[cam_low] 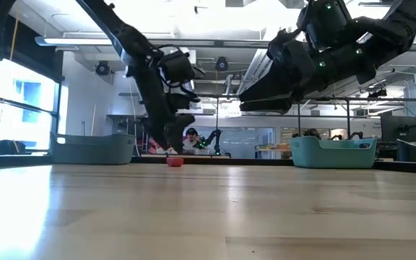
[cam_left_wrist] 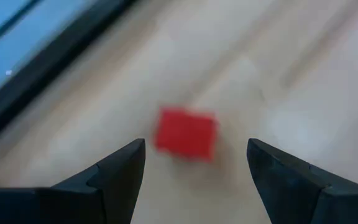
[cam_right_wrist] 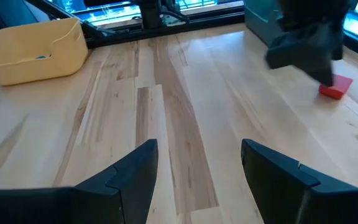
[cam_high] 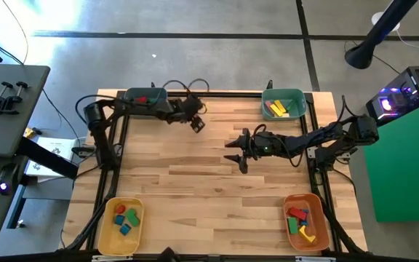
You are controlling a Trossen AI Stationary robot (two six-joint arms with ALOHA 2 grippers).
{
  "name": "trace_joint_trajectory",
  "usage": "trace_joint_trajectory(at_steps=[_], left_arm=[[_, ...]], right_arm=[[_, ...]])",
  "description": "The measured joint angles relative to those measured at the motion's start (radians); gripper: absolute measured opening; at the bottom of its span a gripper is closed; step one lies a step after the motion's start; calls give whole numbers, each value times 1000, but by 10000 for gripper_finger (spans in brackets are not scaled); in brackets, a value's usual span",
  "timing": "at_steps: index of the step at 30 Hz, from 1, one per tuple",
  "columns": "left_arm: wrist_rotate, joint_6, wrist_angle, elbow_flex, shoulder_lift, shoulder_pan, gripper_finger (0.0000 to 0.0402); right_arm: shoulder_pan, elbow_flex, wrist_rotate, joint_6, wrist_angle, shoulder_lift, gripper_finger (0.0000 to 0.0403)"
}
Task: Sort blocks by size
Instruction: Put the red half-circle block into the yellow bin
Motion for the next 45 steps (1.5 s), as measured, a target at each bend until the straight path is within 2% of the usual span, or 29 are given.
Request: trace_joint_trajectory(at_steps=[5, 12, 18, 31, 35, 41, 45], left_arm=[[71, 23, 90, 0, 24, 76, 266], [207, 30, 66, 0, 96, 135, 266], [203, 22, 52, 6, 117, 127, 261], [214, 46, 59, 2, 112, 108, 141], [220, 46, 3, -6, 53, 62, 133], [224, 61, -83, -1, -163, -99, 137], [351, 97, -211, -1, -278, -280, 136]], right_arm=[[0, 0, 11, 18, 0, 0, 227], [-1, 0, 11, 23, 0, 0, 227], [-1, 0, 11, 20, -1, 0, 227], [0, 0, 11, 19, -9, 0, 227], [0, 0, 11, 19, -10, 0, 227], [0, 0, 11, 23, -28, 0, 227], [0, 0, 11, 16, -29, 0, 227]])
